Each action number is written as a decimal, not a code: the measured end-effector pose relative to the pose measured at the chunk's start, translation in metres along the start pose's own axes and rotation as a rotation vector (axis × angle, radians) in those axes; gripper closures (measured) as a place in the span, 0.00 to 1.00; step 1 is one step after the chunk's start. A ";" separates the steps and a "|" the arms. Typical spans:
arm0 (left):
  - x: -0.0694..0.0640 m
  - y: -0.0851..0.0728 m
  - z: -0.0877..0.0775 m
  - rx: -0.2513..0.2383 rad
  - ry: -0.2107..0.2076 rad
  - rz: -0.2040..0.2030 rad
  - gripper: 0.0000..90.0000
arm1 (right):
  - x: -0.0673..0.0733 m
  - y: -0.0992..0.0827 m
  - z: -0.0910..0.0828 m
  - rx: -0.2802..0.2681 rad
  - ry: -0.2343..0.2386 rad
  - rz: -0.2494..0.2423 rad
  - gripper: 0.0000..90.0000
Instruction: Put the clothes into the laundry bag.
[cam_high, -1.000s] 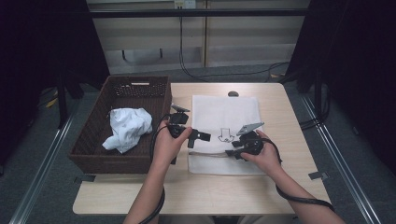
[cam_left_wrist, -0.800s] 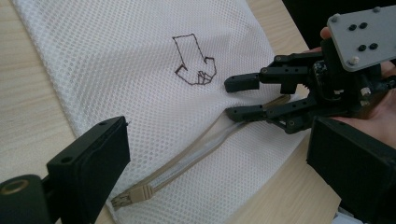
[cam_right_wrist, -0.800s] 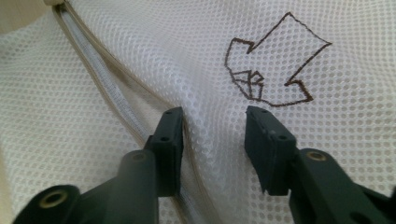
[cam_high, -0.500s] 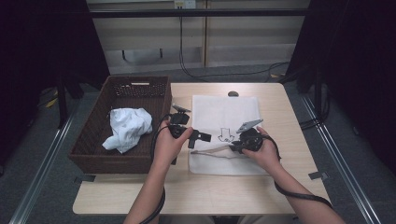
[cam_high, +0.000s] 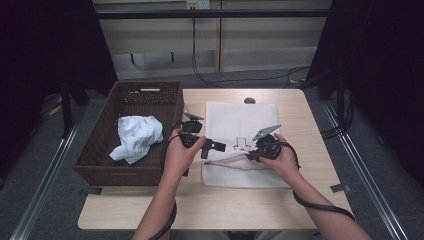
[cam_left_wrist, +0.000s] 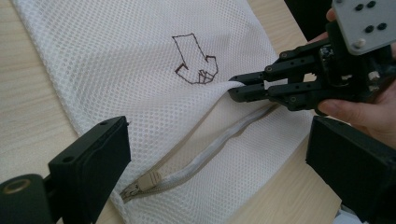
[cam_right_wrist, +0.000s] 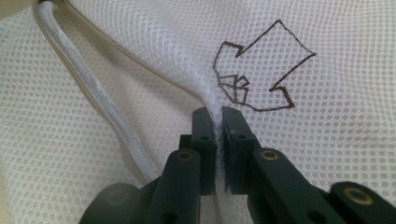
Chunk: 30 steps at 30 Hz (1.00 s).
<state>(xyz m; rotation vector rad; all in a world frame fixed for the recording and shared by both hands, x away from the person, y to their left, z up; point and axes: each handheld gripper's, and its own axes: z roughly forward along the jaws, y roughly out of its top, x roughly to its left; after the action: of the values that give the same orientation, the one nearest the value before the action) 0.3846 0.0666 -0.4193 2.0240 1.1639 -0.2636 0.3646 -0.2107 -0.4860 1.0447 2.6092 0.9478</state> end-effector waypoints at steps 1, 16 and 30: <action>0.000 0.000 0.000 0.002 0.000 0.005 0.07 | 0.000 0.001 -0.001 0.002 -0.001 0.001 0.95; -0.003 0.000 0.002 -0.014 -0.005 -0.017 0.07 | -0.003 0.016 -0.016 0.001 0.028 -0.008 0.97; -0.002 0.000 -0.001 -0.006 0.000 0.011 0.07 | -0.006 0.029 -0.028 -0.012 0.037 -0.022 0.97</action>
<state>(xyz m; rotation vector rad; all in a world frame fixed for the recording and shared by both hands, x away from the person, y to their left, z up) 0.3836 0.0662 -0.4178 2.0240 1.1521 -0.2544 0.3751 -0.2127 -0.4464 1.0033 2.6356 0.9861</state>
